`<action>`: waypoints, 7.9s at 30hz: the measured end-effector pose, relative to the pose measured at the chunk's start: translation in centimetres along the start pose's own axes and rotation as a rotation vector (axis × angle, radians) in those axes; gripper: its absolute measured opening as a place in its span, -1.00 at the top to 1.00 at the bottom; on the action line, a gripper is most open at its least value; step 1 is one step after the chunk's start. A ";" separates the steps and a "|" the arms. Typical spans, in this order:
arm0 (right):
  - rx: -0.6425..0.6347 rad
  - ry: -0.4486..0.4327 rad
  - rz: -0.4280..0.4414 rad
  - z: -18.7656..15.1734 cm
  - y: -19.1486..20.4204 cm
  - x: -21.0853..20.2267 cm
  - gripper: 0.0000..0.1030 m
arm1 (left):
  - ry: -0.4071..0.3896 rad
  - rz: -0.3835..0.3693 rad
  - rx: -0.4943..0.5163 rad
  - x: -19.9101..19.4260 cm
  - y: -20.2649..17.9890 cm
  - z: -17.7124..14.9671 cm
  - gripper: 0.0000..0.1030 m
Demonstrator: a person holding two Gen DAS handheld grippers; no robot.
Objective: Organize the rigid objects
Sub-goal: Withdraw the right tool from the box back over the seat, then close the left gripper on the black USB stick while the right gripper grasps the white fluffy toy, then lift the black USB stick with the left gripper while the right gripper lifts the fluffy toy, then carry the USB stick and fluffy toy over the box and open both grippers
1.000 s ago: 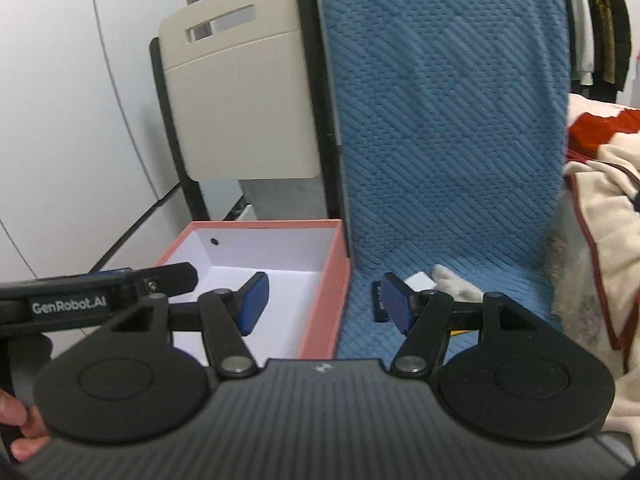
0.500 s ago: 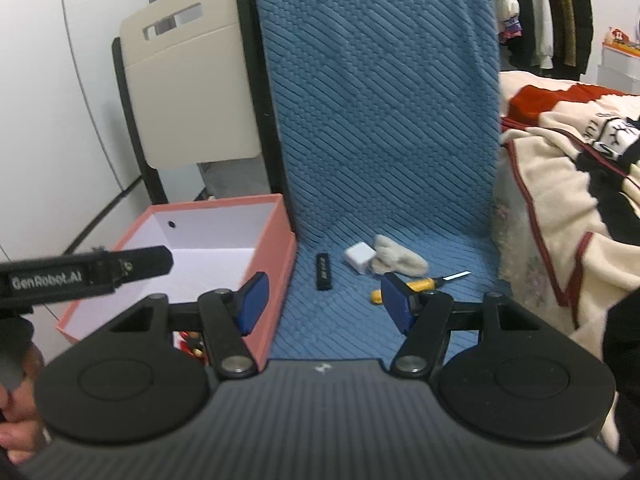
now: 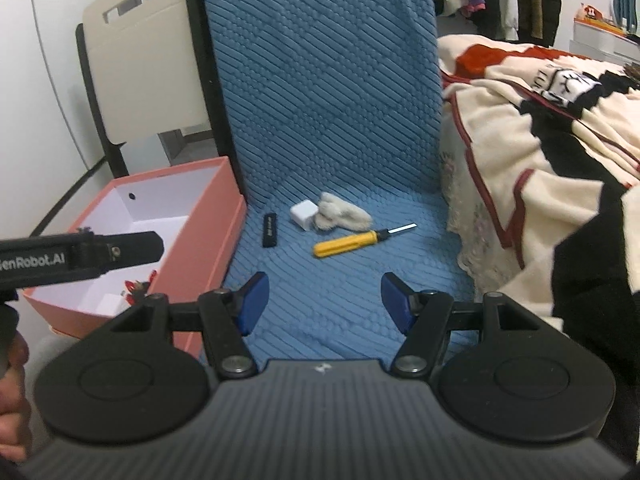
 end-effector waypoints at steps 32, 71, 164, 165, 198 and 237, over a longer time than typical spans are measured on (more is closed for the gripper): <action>0.043 0.033 0.018 -2.7 -2.3 9.5 -0.25 | 0.100 -0.039 0.033 14.1 -1.7 1.7 -0.66; -0.082 0.186 0.197 5.9 -3.8 29.5 -0.41 | 0.248 0.238 0.106 29.6 3.6 2.7 0.03; 0.006 0.258 0.029 -4.7 -1.2 17.1 0.13 | 0.196 0.139 0.044 24.3 3.3 -10.5 0.47; 0.001 0.257 0.025 -4.9 -1.1 16.7 0.13 | 0.199 0.134 0.059 23.7 3.1 -10.9 0.47; 0.073 0.222 -0.013 -5.1 -0.9 16.9 0.10 | 0.222 0.144 0.097 22.1 1.8 -13.5 0.48; -0.027 0.036 0.115 5.8 4.8 -0.5 0.11 | -0.001 -0.011 -0.067 1.8 0.3 0.6 0.48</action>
Point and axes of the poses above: each gripper's, at about its wrist camera, not at the fingertips, and x roughly the way its jaws point, y to its left, z to its top, the point moved 8 cm from there along x, roughly the way its jaws point, and after that the axes turned 2 degrees about -z, right-handed, at the moved point
